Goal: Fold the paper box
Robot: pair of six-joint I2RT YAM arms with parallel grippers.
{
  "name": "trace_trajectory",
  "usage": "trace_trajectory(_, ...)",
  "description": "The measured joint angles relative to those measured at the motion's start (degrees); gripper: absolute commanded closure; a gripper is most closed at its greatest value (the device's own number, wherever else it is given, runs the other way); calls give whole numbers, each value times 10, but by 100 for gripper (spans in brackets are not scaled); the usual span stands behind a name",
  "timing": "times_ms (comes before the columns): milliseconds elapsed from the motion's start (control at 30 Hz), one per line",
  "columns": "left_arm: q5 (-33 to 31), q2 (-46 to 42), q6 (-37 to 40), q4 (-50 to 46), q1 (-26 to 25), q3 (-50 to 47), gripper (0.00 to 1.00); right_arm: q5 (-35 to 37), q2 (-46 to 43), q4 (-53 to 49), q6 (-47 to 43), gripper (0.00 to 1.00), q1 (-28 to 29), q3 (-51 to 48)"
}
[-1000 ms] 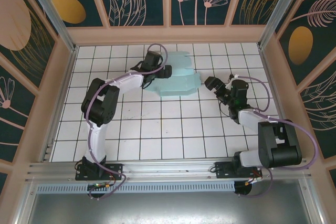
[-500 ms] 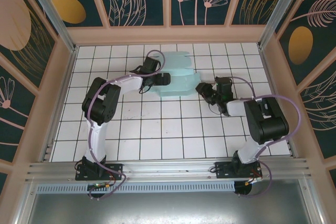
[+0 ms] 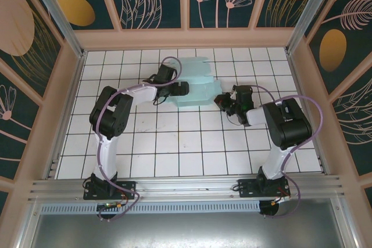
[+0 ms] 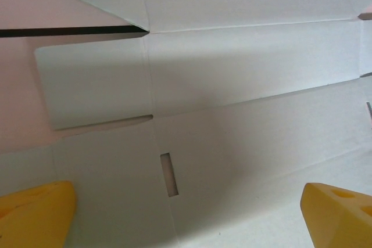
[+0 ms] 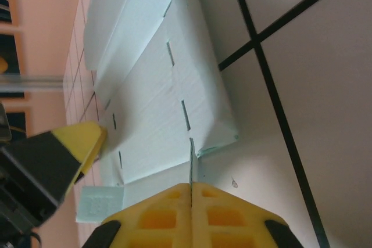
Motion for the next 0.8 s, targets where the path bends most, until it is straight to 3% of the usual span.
trace_trajectory(267,-47,-114,-7,30,0,-75,1,-66,0,-19,-106,100,-31,10)
trace_trajectory(433,-65,-159,4,41,0,-74,1,-125,4,-135,-256,100,-50,86)
trace_trajectory(800,-71,-160,25,33,0,-73,1,-233,54,-393,-546,100,-34,207)
